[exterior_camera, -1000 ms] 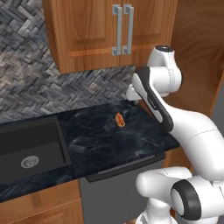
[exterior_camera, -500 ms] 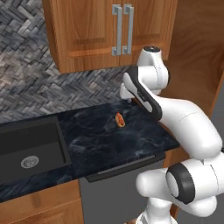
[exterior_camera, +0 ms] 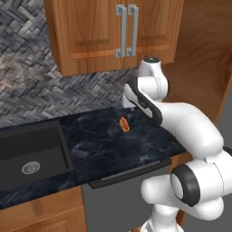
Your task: Store the hot dog in the freezer for long-term storage. Close the freezer door after placing the cooked food.
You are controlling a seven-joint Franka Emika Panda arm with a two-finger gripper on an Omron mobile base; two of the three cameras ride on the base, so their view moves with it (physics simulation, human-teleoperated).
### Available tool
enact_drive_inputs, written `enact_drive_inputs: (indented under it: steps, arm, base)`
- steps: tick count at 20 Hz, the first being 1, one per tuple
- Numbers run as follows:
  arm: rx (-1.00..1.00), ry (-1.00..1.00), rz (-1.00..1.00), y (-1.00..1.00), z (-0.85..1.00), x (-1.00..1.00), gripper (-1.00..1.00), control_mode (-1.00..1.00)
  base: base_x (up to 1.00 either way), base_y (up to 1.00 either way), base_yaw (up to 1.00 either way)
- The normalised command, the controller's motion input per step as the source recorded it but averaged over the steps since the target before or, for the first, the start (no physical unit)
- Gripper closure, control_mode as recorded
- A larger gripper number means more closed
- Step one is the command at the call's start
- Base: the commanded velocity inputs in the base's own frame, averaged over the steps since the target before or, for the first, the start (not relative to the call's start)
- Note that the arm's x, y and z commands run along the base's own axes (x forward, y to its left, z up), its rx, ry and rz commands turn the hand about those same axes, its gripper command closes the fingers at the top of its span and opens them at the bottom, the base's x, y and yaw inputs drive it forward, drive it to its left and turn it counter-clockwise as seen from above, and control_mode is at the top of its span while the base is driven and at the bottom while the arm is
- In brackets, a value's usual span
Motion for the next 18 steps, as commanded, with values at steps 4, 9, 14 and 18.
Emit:
enact_drive_inputs:
  steps: [4,9,14,18]
  arm:
    - [-0.08,-0.07,0.0,-0.01,-0.61,0.11,-1.0,-1.0]
    - [-0.01,0.0,0.0,0.02,-0.15,0.19,-1.0,-1.0]
    - [0.0,0.0,-0.03,0.06,-0.18,0.28,-1.0,-1.0]
    - [0.0,0.0,-0.07,0.03,-0.04,0.46,-1.0,-1.0]
  base:
    - [0.0,0.0,0.0]
    - [0.0,0.0,0.0]
    - [0.0,0.0,0.0]
    - [0.0,0.0,0.0]
